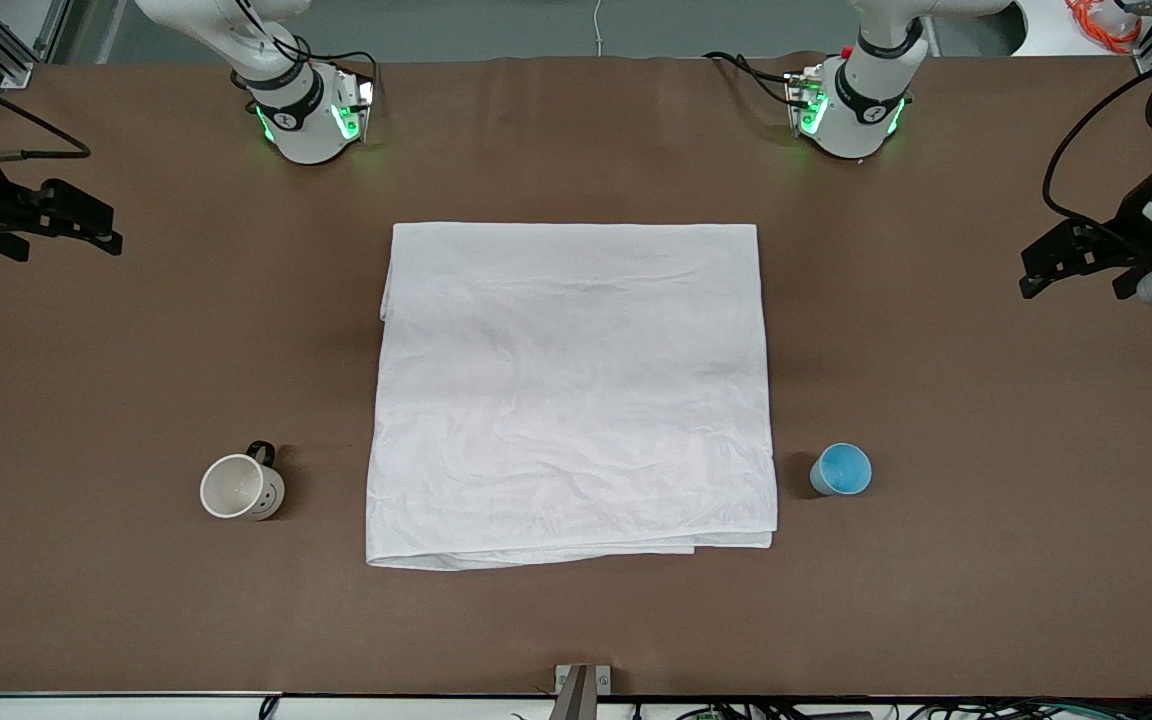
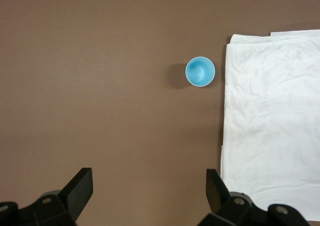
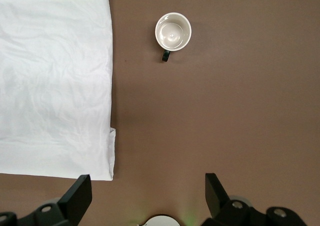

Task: Place blue cup into white mug on cloth
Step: 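Move both grippers out from rest toward the mug and blue cup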

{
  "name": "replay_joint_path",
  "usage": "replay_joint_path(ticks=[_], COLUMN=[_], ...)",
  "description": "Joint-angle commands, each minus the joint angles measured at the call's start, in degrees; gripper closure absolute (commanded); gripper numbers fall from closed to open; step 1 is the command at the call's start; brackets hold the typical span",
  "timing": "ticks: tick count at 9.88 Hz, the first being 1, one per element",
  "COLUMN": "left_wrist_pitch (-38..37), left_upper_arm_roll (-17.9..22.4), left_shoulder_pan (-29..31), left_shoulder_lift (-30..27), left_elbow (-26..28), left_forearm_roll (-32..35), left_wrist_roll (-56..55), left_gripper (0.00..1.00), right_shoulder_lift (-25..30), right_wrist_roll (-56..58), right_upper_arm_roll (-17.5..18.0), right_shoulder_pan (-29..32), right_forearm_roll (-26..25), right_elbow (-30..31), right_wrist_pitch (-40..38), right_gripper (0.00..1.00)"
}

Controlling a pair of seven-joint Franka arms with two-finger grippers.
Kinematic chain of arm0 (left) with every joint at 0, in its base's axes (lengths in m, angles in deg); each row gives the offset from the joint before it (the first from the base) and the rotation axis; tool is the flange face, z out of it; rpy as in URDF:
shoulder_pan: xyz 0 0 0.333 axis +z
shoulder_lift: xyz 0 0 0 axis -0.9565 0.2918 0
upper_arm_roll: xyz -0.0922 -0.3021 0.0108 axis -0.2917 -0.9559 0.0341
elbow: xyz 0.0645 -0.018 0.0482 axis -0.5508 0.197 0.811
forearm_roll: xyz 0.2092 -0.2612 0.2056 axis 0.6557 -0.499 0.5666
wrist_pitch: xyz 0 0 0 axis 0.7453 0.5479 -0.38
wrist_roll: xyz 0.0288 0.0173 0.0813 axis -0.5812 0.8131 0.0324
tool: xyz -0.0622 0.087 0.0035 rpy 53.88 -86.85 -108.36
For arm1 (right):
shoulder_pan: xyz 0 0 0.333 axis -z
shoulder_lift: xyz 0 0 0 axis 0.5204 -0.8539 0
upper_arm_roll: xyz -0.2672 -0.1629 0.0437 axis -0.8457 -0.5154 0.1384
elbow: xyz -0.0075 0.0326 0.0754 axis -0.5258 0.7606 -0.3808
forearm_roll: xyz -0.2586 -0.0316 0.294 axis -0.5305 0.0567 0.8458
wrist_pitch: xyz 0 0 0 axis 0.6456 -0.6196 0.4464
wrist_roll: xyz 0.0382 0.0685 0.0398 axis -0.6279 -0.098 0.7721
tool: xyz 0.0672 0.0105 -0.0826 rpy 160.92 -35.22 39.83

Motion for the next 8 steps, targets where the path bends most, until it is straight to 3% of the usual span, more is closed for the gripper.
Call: replay_joint_path(ticks=[1, 4, 8], left_wrist_pitch=[-1.17, -1.26, -1.43], left_upper_arm_roll=[-0.14, -0.05, -0.23], left_shoulder_pan=[0.27, 0.27, 0.01], left_shoulder_lift=[0.6, 0.6, 0.51], left_elbow=[-1.59, -1.59, -1.5], left_forearm_roll=[0.41, 0.5, 1.03], left_wrist_roll=[0.39, 0.39, 0.21], left_gripper=[0.0, 0.0, 0.0], right_shoulder_lift=[0.61, 0.61, 1.75], right_wrist_roll=[-0.74, -0.74, -0.83], right_upper_arm_roll=[0.05, 0.05, 0.05], right_shoulder_pan=[-0.1, -0.19, -0.1], right_forearm_roll=[-0.41, -0.5, 0.38], right_elbow=[0.73, 1.17, 6.77], right_wrist_pitch=[0.52, 0.61, 3.24], right_gripper=[0.0, 0.0, 0.0])
